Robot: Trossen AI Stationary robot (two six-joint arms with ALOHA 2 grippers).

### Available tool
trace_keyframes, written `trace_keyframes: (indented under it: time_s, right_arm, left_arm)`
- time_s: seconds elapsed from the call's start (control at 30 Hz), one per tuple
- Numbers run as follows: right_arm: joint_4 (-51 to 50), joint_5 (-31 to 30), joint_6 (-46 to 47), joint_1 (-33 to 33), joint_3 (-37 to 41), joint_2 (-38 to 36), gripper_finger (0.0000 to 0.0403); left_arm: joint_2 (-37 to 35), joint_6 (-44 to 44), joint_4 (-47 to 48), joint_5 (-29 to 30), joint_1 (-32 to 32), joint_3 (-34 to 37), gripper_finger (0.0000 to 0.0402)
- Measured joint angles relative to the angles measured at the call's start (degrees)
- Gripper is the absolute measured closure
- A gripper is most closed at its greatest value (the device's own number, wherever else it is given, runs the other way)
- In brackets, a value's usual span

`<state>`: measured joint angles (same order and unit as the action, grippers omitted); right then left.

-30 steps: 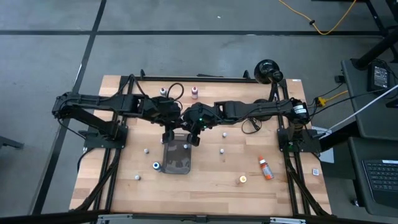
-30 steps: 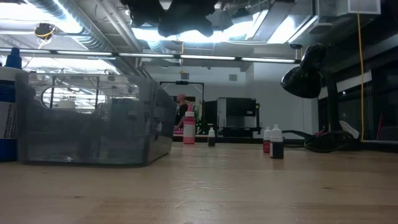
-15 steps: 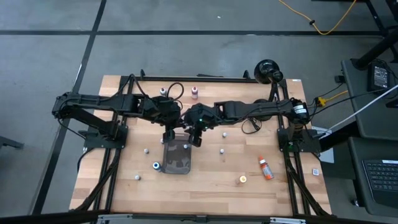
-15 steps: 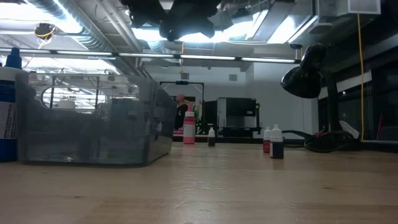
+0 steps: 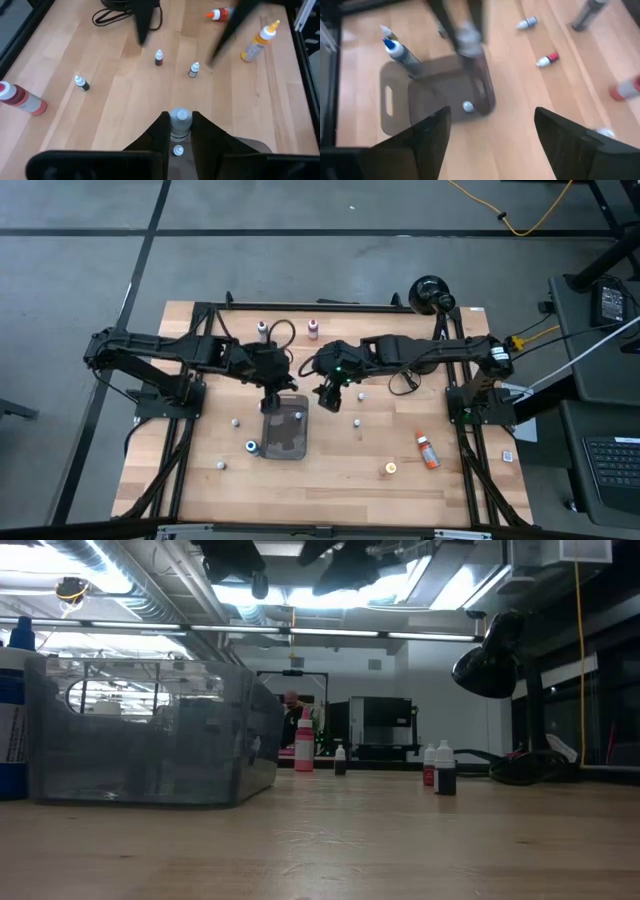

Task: Pick & Place food coloring
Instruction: Put the bottom red food coloring bottle into the bin

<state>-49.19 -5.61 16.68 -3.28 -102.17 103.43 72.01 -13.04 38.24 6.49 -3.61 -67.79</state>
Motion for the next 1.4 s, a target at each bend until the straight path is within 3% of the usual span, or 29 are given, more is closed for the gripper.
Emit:
trace_keyframes:
  time_s: [0.2, 0.6, 0.93, 1.1, 1.4]
  right_arm:
    - [-3.0, -0.8, 0.9, -0.1, 0.0, -1.4, 0.0119]
    - [-4.0, -0.7, -0.4, -0.1, 0.0, -1.6, 0.0120]
    - [-4.6, -0.4, -2.1, -0.3, 0.0, -2.3, 0.0120]
    - [-6.3, -0.4, -2.2, -0.4, 0.0, -2.3, 0.0120]
    - [-8.5, -0.3, -3.5, -0.4, 0.0, -2.3, 0.0120]
  left_arm:
    - [0.0, -2.7, 0.7, 7.3, -4.9, 0.0, 0.0353]
    - [8.6, -7.5, 0.1, 10.9, -13.4, 0.0, 0.0354]
    - [14.8, -9.3, -2.5, 15.4, -17.0, 0.1, 0.0355]
    - [15.0, -9.8, -11.2, 15.6, -17.6, 6.2, 0.0357]
    - [14.9, -10.2, -16.6, 14.8, -18.0, 11.8, 0.0357]
